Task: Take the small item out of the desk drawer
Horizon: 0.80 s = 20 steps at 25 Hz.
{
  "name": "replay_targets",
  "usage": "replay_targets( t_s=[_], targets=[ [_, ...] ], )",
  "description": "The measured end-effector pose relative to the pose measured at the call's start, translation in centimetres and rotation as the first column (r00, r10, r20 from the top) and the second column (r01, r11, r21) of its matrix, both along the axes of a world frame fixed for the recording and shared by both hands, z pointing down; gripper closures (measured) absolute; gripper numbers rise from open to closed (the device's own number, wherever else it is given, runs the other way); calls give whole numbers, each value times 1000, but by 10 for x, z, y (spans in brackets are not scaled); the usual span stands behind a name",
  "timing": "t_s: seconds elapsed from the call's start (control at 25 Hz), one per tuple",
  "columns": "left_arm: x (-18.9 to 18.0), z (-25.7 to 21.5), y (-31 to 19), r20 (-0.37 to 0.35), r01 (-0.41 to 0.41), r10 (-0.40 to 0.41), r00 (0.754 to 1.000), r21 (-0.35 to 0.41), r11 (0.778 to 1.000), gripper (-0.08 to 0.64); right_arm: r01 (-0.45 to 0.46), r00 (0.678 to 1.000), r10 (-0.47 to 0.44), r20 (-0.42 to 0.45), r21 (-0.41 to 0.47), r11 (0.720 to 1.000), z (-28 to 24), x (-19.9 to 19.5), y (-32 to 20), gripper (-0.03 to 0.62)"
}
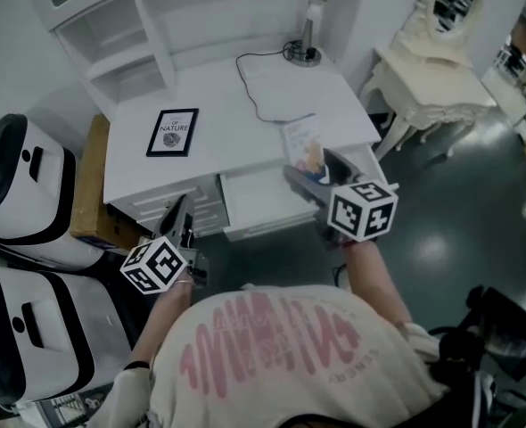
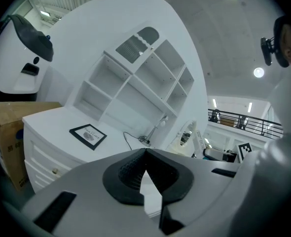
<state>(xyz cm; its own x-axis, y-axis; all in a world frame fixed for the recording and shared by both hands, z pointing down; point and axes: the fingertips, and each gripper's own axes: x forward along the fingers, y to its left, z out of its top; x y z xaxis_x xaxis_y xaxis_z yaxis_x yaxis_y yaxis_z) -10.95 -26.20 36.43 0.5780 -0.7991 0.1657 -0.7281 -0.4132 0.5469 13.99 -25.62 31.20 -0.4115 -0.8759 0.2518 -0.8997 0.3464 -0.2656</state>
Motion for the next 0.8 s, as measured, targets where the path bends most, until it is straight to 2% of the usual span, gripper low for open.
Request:
replay_targets(
  t_s=[0.24, 0.56, 0.68, 0.8],
  targets=[
    [40, -13, 50, -10, -27, 27, 1000, 9, 1000, 532, -25, 998, 24, 50, 15, 1000, -16, 33, 61, 146],
    [97, -18, 139, -33, -75, 76, 997, 25, 997, 532, -13, 992, 9, 125, 27, 1000, -21, 64, 151, 146],
    [114, -19, 180, -40, -89, 91, 995, 39, 995, 532, -1, 986, -11, 165, 74, 997, -29, 72, 190, 146],
    [120, -18, 193, -37, -93, 95, 995, 46, 995, 532, 13, 982, -34, 188, 114, 993, -35, 73, 200, 146]
  ],
)
